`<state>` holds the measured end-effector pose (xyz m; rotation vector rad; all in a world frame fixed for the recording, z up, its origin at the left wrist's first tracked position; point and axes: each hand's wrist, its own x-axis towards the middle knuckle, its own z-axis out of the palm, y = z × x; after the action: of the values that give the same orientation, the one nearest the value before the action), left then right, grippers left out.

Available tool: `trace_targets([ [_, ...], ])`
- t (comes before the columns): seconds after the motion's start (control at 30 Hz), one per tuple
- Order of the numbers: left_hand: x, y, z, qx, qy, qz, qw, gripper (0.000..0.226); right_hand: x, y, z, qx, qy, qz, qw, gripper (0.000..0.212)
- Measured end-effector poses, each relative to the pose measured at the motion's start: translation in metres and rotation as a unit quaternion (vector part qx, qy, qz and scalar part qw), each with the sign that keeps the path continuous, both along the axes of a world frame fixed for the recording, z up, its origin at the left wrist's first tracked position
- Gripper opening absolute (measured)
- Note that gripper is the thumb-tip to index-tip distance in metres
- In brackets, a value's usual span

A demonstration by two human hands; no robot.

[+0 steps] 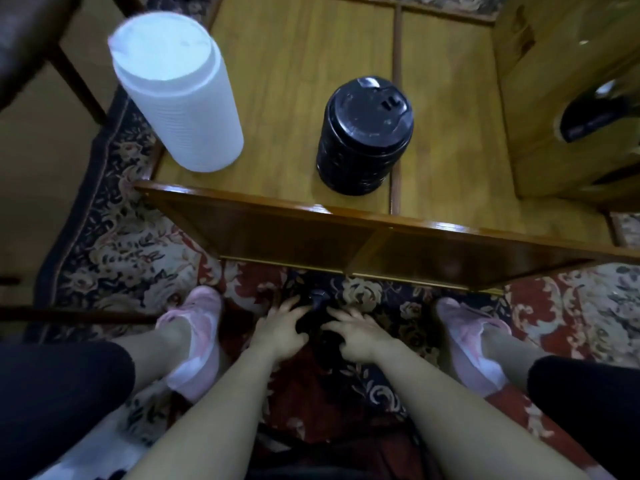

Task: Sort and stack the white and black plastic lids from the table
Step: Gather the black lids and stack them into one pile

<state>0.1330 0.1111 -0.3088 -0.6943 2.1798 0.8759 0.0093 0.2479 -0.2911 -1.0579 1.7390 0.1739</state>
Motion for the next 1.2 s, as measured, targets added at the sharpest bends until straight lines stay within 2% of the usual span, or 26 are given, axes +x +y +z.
trace_targets([
  [0.23,0.011,-0.002,-0.012,0.019,-0.028,-0.013,0.999,0.065,0.015,-0.01,-0.05,0.051,0.058,0.107,0.991,0.06],
  [0.33,0.017,-0.006,-0.013,0.02,-0.027,-0.005,0.999,0.065,0.02,-0.007,-0.058,0.054,0.058,0.111,0.991,0.065],
  [0.47,0.019,-0.007,-0.015,0.023,-0.027,-0.001,0.999,0.065,0.02,-0.003,-0.054,0.023,0.05,0.097,0.994,0.059],
  [0.63,0.011,-0.004,-0.013,0.005,0.022,0.002,1.0,0.069,0.013,-0.002,-0.031,-0.068,-0.002,-0.004,0.998,0.046],
  [0.77,0.001,-0.006,0.002,-0.032,0.087,0.026,0.995,0.057,0.005,-0.002,-0.003,-0.106,-0.071,-0.15,0.98,0.038],
  [0.9,-0.011,-0.011,0.029,-0.036,0.189,0.131,0.973,0.034,-0.009,-0.011,0.045,-0.166,-0.115,-0.282,0.938,0.031],
  [1.03,-0.024,-0.015,0.064,0.024,0.211,0.218,0.953,0.022,-0.02,-0.017,0.086,-0.215,-0.144,-0.437,0.862,0.026],
  [1.1,-0.03,-0.017,0.083,0.08,0.24,0.239,0.938,0.012,-0.024,-0.017,0.102,-0.249,-0.109,-0.479,0.835,0.024],
  [1.2,-0.042,-0.022,0.121,0.152,0.278,0.256,0.913,0.012,-0.033,-0.02,0.129,-0.262,-0.053,-0.511,0.817,0.026],
])
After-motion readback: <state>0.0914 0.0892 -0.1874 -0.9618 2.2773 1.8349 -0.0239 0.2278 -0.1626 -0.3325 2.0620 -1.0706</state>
